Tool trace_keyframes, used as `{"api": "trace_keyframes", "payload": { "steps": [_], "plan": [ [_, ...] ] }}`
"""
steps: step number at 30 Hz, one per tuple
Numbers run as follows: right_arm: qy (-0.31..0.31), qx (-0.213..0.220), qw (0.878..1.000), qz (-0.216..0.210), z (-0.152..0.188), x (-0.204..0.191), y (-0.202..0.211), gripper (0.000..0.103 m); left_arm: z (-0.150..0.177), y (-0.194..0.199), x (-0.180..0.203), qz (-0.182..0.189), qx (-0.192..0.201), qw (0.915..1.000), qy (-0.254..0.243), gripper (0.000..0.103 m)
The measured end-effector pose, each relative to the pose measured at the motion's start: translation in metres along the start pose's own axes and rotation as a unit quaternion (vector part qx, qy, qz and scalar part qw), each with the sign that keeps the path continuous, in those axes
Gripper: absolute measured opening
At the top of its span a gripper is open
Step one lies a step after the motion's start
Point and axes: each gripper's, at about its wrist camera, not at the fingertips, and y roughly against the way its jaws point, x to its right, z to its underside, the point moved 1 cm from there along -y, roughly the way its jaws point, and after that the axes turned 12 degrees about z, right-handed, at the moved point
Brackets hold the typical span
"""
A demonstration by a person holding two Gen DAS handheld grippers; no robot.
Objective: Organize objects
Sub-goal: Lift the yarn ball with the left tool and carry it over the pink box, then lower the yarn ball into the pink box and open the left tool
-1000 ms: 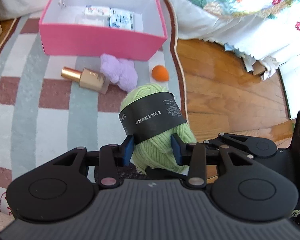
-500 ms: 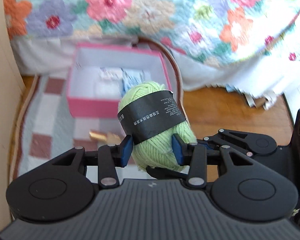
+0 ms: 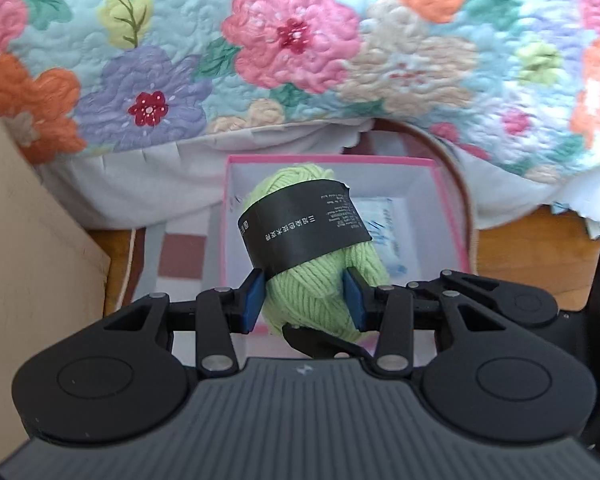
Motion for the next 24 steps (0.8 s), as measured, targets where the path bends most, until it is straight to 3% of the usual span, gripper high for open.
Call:
{"api": "trace_keyframes", "payload": {
  "steps": [6,9,13,20,24],
  "plan": [
    [-0.058,-0.016,0.998,-0.009,-0.016,0.018,-0.069,0.056,-0.034,-0.064,-0.026,-0.021,-0.02,0.9995,-0.015,0.04],
    [-0.045,-0.017,0.999,0.022,-0.018,0.02,-0.102,0.056,-0.048,-0.1,-0.033,-0.036,-0.038,0.9985,-0.015,0.039],
    [-0.084,-0.055,0.995,0.019,-0.022,0.036,-0.141,0.056,-0.053,-0.136,-0.04,-0.054,-0.058,0.9964,-0.031,0.038],
    [-0.088,-0.11,0.99,-0.008,-0.023,0.039,-0.175,0.06,-0.048,-0.153,-0.057,-0.064,-0.069,0.9946,-0.043,0.035],
    [-0.081,-0.122,0.989,-0.018,-0.022,0.039,-0.18,0.062,-0.046,-0.161,-0.065,-0.082,-0.085,0.9923,-0.039,0.027]
  ]
}}
